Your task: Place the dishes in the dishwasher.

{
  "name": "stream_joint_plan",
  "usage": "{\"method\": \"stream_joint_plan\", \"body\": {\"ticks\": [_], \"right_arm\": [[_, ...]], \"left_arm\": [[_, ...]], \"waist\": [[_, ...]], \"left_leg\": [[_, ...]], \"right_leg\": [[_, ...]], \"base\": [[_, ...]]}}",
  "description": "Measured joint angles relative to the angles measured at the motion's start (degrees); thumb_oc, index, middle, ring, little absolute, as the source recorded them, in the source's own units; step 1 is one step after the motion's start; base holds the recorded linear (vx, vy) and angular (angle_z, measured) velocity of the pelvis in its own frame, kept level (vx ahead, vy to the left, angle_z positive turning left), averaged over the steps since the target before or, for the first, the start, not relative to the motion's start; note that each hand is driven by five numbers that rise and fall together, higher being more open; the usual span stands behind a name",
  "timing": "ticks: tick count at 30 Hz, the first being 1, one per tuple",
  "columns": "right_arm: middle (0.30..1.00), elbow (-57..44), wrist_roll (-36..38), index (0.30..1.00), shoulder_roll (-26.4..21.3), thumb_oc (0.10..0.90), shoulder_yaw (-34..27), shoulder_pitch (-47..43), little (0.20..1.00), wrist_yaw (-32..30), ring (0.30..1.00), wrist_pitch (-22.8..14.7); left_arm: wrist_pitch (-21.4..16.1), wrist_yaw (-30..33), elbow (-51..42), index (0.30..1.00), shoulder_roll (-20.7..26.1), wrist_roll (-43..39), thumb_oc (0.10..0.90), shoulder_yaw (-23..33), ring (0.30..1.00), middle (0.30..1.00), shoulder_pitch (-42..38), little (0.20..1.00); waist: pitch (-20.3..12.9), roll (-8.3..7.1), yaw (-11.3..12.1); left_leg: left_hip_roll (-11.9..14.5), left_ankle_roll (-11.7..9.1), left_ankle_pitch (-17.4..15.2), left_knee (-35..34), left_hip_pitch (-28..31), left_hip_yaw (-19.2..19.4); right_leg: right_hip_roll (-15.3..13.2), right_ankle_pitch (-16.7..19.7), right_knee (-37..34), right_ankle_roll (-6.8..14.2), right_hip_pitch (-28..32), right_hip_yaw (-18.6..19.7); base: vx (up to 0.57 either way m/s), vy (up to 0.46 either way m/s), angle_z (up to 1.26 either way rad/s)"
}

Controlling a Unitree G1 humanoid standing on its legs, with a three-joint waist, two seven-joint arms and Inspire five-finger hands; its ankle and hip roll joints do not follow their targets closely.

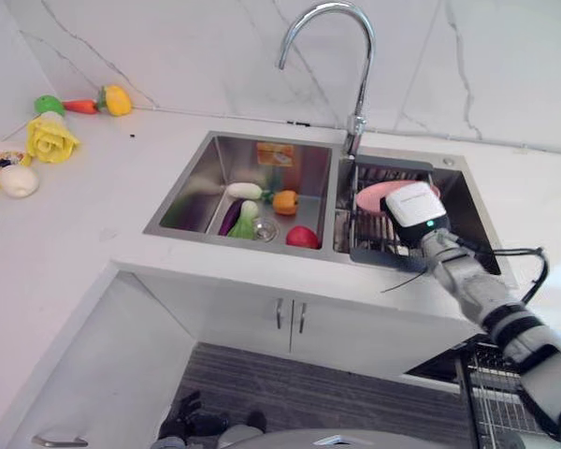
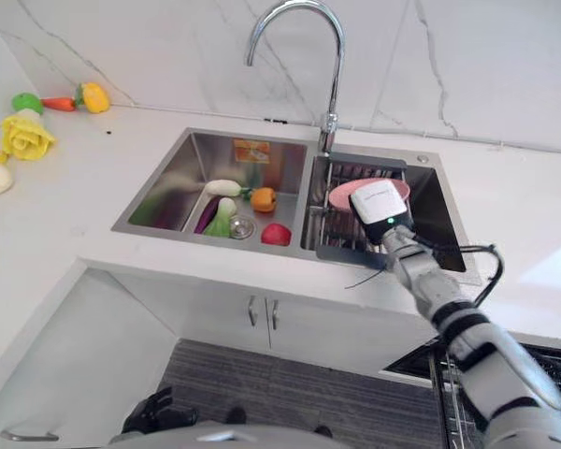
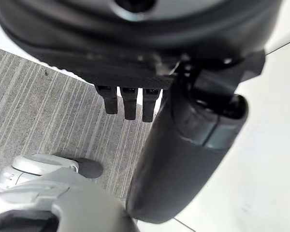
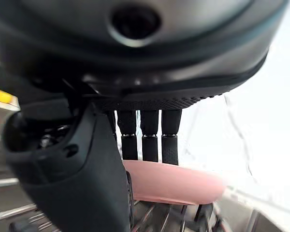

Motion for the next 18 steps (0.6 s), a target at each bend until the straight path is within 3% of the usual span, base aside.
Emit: {"method": "stream_joint_plan", "body": {"ticks": [4,10,16,18], "right_arm": [[0.300,-12.38,0.06,0.300,-6.29,0.400,-5.38,3.85,0.300,1.85,0.300,-2.60],[0.300,-25.17,0.61,0.300,-9.65,0.400,-12.36,7.02,0.300,2.43,0.300,-4.30],[0.300,-40.06,3.97,0.300,-12.74,0.400,-25.45,19.20,0.300,3.94,0.300,-5.97],[0.300,-42.10,4.76,0.300,-12.81,0.400,-27.27,21.34,0.300,4.12,0.300,-6.51]], "left_arm": [[0.06,-0.26,0.00,0.900,-0.07,0.02,0.800,-0.02,0.900,0.900,-0.29,0.900],[0.06,-0.33,0.09,0.900,-0.21,0.11,0.800,-0.03,0.900,0.900,-0.24,0.900],[0.05,0.12,2.42,0.900,-0.97,0.92,0.800,-1.16,0.900,0.900,-1.81,0.900],[0.16,-0.16,5.48,0.900,-1.56,0.99,0.800,-1.78,0.900,0.900,-3.38,0.900]], "waist": [[0.64,0.70,-1.49],[0.84,1.02,-3.92],[0.94,1.15,-6.02],[1.12,1.00,-7.32]], "left_leg": [[-0.03,0.09,-0.05,-0.01,-0.06,0.30],[0.28,0.37,-0.32,-0.26,0.99,1.98],[0.39,0.51,-0.86,-0.10,1.75,3.43],[0.46,0.73,-0.99,-0.22,2.22,4.30]], "right_leg": [[0.06,0.01,0.02,0.01,-0.19,0.34],[0.38,0.01,0.00,-0.01,-0.05,2.11],[0.72,0.03,0.02,0.01,0.05,3.50],[0.61,0.04,0.00,0.02,0.03,4.33]], "base": [[0.00,0.000,-0.03],[0.01,0.001,-0.16],[0.01,-0.008,-0.13],[0.00,-0.010,-0.20]]}}
